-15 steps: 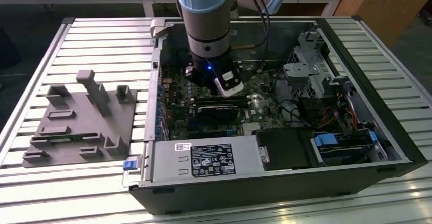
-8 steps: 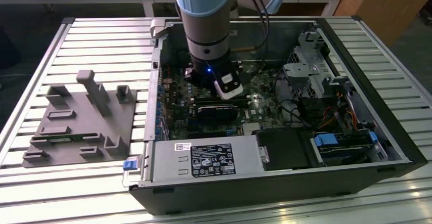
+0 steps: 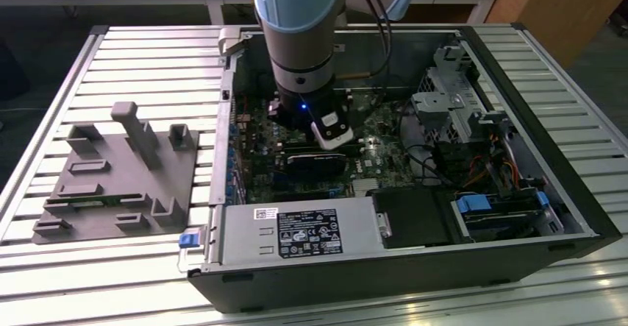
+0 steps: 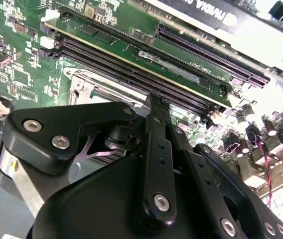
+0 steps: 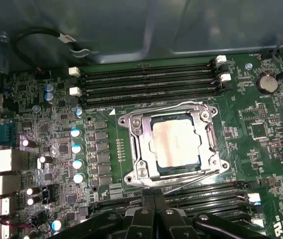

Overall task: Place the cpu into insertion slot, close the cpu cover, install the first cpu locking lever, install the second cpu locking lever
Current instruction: 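Install the second cpu locking lever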

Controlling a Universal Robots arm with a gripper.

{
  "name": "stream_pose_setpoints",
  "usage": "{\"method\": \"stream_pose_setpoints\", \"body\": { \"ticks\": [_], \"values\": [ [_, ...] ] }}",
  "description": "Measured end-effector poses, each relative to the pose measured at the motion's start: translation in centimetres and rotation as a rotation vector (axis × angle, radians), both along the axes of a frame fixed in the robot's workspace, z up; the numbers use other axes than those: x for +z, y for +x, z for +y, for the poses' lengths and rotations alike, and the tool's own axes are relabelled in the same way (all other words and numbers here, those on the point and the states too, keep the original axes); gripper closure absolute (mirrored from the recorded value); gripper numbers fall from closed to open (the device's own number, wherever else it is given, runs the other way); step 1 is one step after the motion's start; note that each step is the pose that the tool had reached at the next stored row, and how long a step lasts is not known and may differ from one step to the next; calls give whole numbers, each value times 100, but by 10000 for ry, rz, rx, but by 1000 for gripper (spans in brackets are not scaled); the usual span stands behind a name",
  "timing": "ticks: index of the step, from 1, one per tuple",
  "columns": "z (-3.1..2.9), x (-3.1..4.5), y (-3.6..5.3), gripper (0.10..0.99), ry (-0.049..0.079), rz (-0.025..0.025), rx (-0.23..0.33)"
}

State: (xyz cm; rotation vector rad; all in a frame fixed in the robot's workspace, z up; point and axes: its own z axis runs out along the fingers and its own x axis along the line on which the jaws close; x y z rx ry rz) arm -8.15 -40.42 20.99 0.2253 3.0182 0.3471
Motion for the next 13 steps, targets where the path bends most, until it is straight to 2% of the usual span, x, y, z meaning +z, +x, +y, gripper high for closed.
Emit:
{"method": "stream_pose_setpoints", "body": {
  "ticks": [3, 10, 13],
  "values": [
    [-12, -15, -6, 980, 57, -1, 0],
    [-16, -52, -44, 980, 311, 0, 3],
    [-15, -67, -60, 980, 378, -1, 0]
  ]
}}
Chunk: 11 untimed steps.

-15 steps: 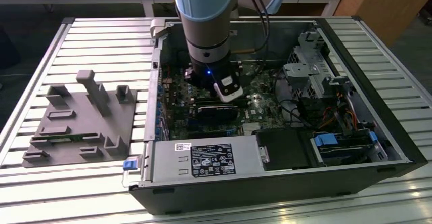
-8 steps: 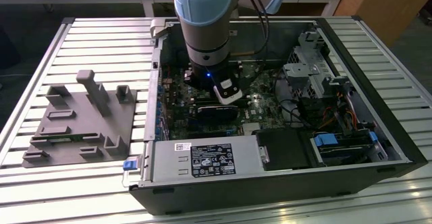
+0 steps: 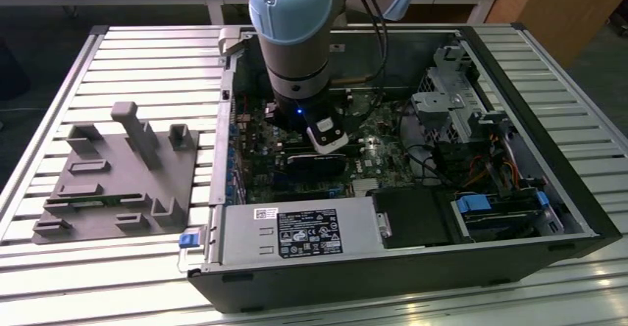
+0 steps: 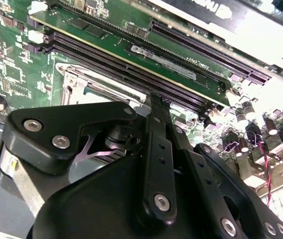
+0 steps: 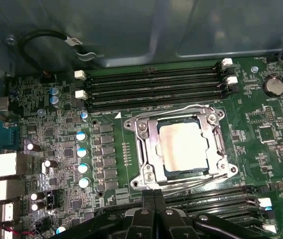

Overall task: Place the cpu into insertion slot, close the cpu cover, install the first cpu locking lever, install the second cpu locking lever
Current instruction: 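Install the second cpu locking lever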

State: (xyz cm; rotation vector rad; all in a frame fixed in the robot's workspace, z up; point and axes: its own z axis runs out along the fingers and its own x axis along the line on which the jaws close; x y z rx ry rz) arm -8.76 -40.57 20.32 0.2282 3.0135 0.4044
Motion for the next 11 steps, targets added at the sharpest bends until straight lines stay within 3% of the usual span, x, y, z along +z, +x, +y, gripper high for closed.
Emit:
{"method": "stream_pose_setpoints", "body": {
  "ticks": [6, 11],
  "values": [
    [-1, -24, -41, 980, 89, 2, 1],
    [-1, -45, -45, 980, 302, 1, 0]
  ]
}}
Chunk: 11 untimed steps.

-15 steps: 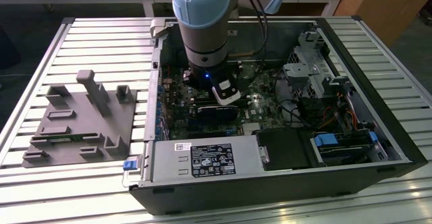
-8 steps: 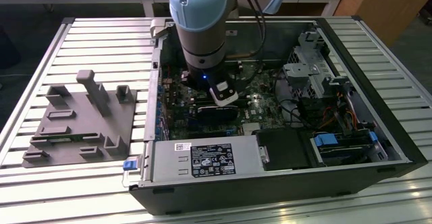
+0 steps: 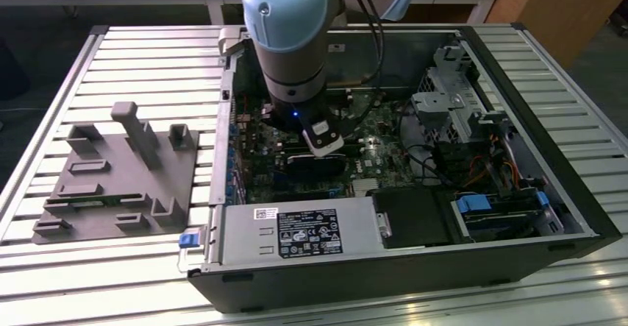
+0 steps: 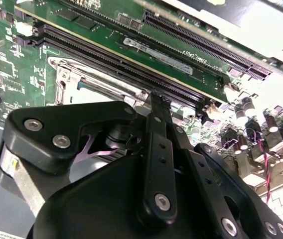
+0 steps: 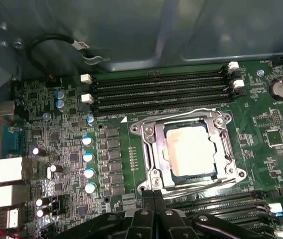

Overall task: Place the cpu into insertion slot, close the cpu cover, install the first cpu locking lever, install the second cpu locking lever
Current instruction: 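Install the second cpu locking lever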

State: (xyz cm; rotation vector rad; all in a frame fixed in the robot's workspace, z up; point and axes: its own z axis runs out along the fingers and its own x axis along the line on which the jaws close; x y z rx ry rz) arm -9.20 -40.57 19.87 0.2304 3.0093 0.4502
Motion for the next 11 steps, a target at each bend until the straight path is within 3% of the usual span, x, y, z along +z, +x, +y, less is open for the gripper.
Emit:
{"method": "stream_pose_setpoints", "body": {
  "ticks": [4, 11],
  "values": [
    [1, -16, 1, 980, 130, -1, 0],
    [1, -44, -2, 980, 244, 0, 0]
  ]
}}
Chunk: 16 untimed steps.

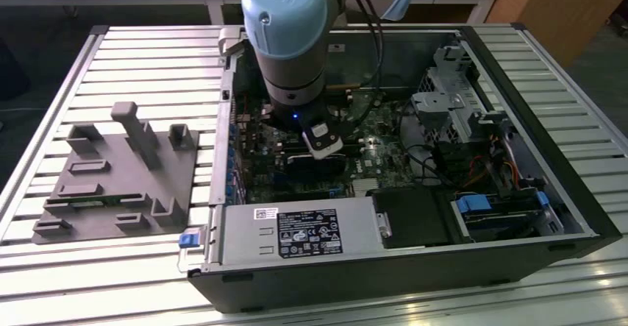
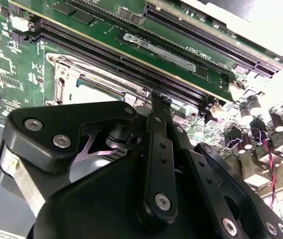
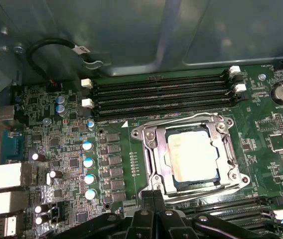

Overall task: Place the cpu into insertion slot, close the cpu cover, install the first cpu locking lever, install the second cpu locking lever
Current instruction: 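Install the second cpu locking lever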

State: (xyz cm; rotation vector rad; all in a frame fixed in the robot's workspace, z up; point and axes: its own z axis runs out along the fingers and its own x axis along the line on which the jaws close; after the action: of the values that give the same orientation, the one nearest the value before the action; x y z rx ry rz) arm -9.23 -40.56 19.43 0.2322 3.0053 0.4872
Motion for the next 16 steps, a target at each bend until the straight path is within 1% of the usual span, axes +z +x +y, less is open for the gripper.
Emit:
{"method": "stream_pose_setpoints", "body": {
  "ticks": [6, 16],
  "values": [
    [0, -23, -1, 980, 80, 0, 0],
    [4, -54, -6, 980, 119, -1, 1]
  ]
}}
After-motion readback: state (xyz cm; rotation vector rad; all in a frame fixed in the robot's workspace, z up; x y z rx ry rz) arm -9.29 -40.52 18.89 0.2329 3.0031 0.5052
